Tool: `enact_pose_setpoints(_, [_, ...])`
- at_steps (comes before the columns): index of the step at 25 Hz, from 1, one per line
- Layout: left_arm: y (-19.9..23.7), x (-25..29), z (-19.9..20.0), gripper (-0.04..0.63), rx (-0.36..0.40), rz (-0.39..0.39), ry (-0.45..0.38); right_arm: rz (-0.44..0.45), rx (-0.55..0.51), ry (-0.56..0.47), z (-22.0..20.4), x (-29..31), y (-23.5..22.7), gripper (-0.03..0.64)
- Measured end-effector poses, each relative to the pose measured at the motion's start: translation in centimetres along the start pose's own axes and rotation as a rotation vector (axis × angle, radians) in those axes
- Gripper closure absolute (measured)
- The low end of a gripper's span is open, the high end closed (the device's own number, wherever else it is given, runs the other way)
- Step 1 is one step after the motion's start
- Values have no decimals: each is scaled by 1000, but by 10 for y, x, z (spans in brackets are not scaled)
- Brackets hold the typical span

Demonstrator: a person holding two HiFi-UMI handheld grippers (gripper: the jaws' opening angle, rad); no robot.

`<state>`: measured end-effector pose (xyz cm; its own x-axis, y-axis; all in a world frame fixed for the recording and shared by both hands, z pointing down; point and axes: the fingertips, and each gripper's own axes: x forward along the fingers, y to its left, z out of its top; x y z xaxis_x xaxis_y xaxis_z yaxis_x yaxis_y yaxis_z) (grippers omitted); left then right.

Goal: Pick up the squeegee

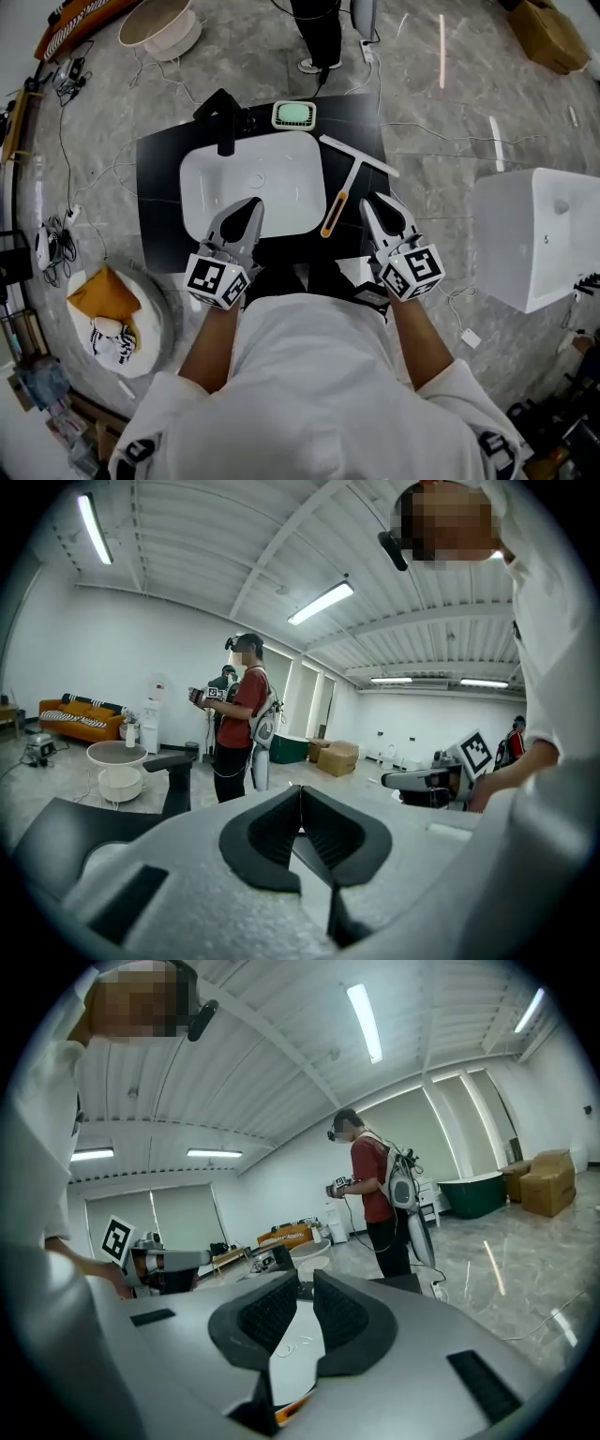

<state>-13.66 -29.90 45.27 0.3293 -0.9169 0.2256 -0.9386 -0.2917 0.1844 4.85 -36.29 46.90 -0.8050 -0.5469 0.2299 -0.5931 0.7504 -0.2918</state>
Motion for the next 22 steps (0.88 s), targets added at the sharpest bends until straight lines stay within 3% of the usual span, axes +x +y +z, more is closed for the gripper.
enact_pose_setpoints(4, [25, 13, -11, 578, -38, -30, 21, -43, 22, 63, -14, 25, -7, 587])
enact_pose_setpoints(7, [36, 31, -19, 578, -75, -62, 23, -94, 44, 121, -27, 38, -22, 530])
enact_pose_setpoints(14, [49, 66, -42, 578, -130, -162, 62, -237, 239, 214, -61, 61, -52, 491])
enact_pose_setpoints(17, [48, 79, -46, 578, -174, -195, 65, -279, 276, 284, -83, 69, -64, 485])
enact_pose_setpoints(22, [46, 94, -46, 578, -172, -246, 56, -349, 312, 370, -110, 82, -81, 470])
